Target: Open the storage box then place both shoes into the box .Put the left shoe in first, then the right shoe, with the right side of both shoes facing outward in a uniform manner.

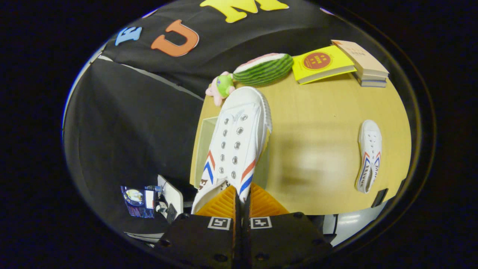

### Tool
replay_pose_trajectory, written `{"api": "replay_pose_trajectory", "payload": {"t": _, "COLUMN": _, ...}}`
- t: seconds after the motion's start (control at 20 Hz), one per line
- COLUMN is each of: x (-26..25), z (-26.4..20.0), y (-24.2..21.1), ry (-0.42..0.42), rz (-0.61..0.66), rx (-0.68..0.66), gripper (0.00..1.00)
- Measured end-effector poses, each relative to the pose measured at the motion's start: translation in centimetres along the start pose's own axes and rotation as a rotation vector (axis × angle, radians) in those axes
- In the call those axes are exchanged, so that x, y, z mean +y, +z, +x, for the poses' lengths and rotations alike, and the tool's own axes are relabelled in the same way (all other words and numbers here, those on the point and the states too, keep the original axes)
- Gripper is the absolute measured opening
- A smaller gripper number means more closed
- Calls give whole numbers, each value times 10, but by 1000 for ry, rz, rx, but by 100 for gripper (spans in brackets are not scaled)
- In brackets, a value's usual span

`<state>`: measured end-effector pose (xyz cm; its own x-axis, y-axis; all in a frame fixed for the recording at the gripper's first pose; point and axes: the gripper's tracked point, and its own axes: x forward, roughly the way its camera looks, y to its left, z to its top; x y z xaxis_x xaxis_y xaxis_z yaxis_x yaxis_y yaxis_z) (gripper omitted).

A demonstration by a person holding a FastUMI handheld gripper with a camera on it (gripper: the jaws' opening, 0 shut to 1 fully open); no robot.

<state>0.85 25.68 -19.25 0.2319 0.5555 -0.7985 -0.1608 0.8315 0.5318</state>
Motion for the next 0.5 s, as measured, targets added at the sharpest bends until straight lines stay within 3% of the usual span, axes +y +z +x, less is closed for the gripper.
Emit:
{"api": "replay_pose_trajectory", "payload": {"t": 0.25, "x": 74, "z": 64, "y": 5, "ry": -1, "rz": -9, "rx": 31, "gripper": 6}}
{"api": "replay_pose_trajectory", "payload": {"t": 0.5, "x": 85, "z": 137, "y": -3, "ry": -43, "rz": 34, "rx": 72, "gripper": 6}}
